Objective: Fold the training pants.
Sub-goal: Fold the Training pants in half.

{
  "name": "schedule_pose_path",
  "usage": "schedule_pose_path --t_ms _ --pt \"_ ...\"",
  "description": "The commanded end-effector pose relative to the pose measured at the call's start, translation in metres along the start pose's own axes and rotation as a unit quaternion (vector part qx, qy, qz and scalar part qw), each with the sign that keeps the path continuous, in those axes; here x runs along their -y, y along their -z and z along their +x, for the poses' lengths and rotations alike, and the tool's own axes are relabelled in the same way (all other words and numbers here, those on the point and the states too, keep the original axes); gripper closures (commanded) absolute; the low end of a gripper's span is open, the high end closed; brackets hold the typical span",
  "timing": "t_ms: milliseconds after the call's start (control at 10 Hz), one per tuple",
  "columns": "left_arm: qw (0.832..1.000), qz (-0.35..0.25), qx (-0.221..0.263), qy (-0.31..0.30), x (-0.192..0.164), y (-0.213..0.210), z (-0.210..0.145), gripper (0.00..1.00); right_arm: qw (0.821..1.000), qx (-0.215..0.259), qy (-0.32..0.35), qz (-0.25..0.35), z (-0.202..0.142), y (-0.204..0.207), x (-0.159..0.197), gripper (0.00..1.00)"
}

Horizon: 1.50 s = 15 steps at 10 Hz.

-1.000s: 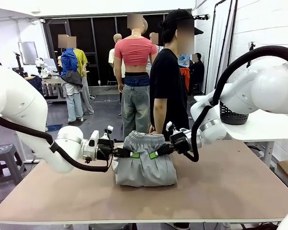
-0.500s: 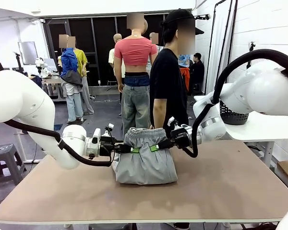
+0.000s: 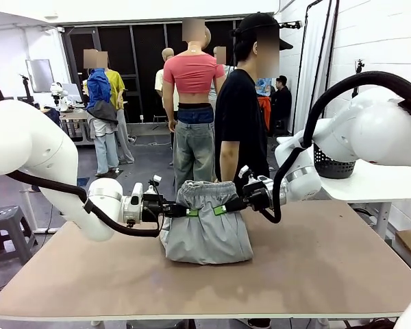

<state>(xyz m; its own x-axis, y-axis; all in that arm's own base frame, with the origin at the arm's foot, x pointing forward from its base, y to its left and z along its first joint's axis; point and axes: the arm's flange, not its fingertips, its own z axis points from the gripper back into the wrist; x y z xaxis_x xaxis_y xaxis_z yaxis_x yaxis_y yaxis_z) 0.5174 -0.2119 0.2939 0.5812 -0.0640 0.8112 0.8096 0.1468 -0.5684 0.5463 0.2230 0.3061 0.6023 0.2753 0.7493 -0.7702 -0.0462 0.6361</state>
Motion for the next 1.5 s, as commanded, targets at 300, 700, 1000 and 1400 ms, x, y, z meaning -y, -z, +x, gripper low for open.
schedule_pose_path --t_ms 300,700,1000,1400 --pt "1.000 0.010 0.001 0.017 0.007 -0.004 0.024 1.00 1.000 0.017 -0.020 -0.006 0.024 -0.002 0.011 1.00" --pt "1.000 0.017 0.012 0.020 0.001 -0.006 0.035 1.00 1.000 0.016 -0.021 -0.016 0.041 0.002 0.024 1.00" --pt "0.999 0.031 0.014 -0.012 -0.019 -0.002 0.037 1.00 1.000 0.014 -0.004 -0.027 0.041 0.004 0.039 1.00" --pt "0.995 0.056 0.002 -0.079 -0.043 0.008 0.030 1.00 0.997 0.007 0.070 -0.033 0.031 0.006 0.071 1.00"
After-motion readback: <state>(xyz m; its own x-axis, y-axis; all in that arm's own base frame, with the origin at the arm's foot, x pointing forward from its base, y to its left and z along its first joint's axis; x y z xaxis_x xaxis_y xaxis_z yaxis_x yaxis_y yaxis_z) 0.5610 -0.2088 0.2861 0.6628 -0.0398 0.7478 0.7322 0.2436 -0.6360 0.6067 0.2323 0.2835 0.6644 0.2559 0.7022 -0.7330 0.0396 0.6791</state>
